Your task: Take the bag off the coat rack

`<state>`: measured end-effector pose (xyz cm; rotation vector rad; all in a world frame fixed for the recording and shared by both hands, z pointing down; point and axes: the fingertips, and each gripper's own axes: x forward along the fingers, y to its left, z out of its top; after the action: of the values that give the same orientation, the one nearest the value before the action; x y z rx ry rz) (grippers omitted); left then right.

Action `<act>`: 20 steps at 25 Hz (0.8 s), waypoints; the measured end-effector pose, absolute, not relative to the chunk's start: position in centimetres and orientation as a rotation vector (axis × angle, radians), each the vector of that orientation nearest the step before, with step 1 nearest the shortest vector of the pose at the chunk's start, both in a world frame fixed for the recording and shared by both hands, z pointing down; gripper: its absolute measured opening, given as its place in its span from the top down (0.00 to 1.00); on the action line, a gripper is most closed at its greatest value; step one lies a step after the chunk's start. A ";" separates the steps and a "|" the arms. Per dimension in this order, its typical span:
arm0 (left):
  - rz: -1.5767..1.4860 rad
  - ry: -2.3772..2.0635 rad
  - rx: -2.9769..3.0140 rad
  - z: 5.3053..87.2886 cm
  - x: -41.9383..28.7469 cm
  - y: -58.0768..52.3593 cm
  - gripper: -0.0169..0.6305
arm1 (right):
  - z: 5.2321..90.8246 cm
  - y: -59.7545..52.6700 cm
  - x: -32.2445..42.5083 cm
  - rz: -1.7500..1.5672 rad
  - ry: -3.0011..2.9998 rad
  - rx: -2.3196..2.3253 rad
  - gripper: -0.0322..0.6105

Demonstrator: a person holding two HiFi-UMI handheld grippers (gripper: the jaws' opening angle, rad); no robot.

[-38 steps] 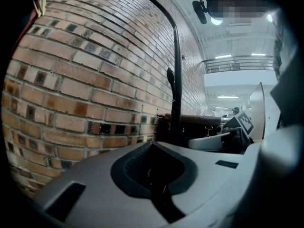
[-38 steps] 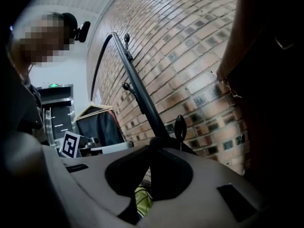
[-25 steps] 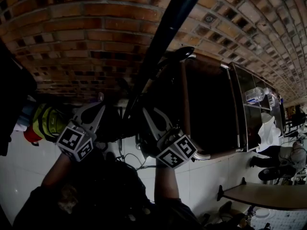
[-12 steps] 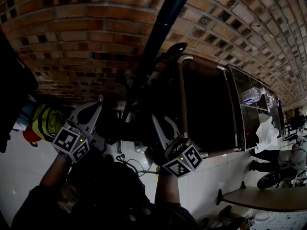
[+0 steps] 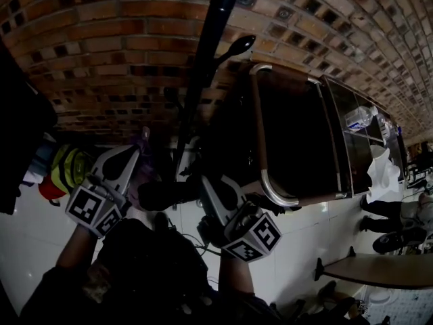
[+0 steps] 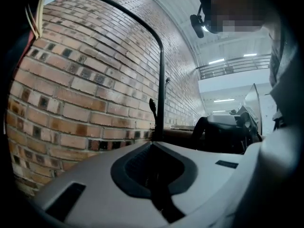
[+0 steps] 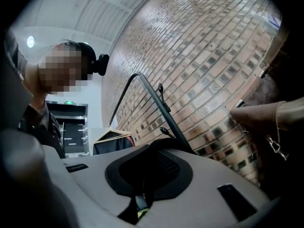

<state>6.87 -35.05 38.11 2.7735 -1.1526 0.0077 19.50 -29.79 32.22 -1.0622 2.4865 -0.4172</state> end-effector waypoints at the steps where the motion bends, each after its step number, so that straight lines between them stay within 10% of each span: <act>1: -0.006 -1.144 2.781 37.9 6.8 -34.5 0.95 | 32.0 -29.0 19.2 -0.403 2.492 -1.066 0.92; 20: -0.118 -1.061 2.846 34.0 -5.0 -13.4 0.95 | 32.2 -9.9 5.4 -0.394 2.485 -1.124 0.92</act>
<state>-5.05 -13.43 34.02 2.8462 -1.0611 -0.1178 5.43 -9.86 32.17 -1.1241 2.4849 -0.3945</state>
